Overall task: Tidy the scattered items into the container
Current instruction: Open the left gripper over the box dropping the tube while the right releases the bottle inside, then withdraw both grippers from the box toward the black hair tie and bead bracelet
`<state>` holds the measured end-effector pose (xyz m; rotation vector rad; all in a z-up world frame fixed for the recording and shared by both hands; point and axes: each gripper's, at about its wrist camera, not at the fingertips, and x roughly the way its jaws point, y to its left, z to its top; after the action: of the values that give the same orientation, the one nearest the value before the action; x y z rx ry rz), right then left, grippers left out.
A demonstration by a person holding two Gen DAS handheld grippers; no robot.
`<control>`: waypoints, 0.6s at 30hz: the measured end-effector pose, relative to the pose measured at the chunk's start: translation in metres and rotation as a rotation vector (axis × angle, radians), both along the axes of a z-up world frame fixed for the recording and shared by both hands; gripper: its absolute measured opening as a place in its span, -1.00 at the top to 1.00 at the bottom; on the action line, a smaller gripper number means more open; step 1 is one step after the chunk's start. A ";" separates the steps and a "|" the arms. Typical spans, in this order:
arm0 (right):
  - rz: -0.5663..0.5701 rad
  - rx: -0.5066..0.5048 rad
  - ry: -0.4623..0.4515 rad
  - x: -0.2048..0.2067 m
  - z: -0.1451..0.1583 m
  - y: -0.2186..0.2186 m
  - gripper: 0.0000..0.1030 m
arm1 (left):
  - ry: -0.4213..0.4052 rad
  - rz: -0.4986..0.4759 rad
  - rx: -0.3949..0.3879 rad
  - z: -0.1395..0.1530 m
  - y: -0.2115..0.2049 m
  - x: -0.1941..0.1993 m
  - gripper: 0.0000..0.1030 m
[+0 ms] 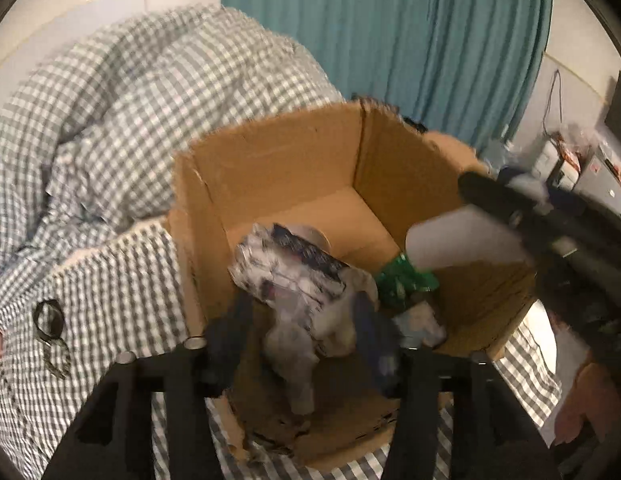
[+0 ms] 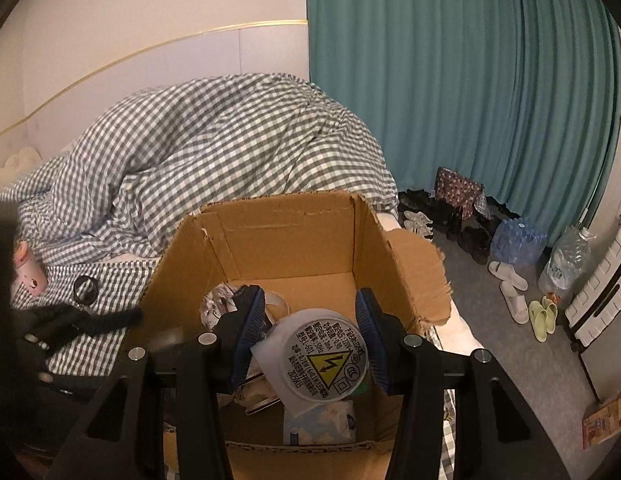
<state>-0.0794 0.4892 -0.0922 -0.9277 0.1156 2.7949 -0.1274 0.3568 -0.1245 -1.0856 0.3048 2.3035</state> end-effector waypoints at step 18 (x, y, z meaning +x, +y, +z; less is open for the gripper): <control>-0.055 0.120 0.055 0.013 0.030 -0.030 -0.69 | 0.141 0.121 0.062 0.055 -0.055 0.004 -0.21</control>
<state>-0.0667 0.4596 -0.0620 -0.8087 -0.0182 2.7434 -0.1230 0.3022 -0.0700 -0.9367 0.2255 2.4853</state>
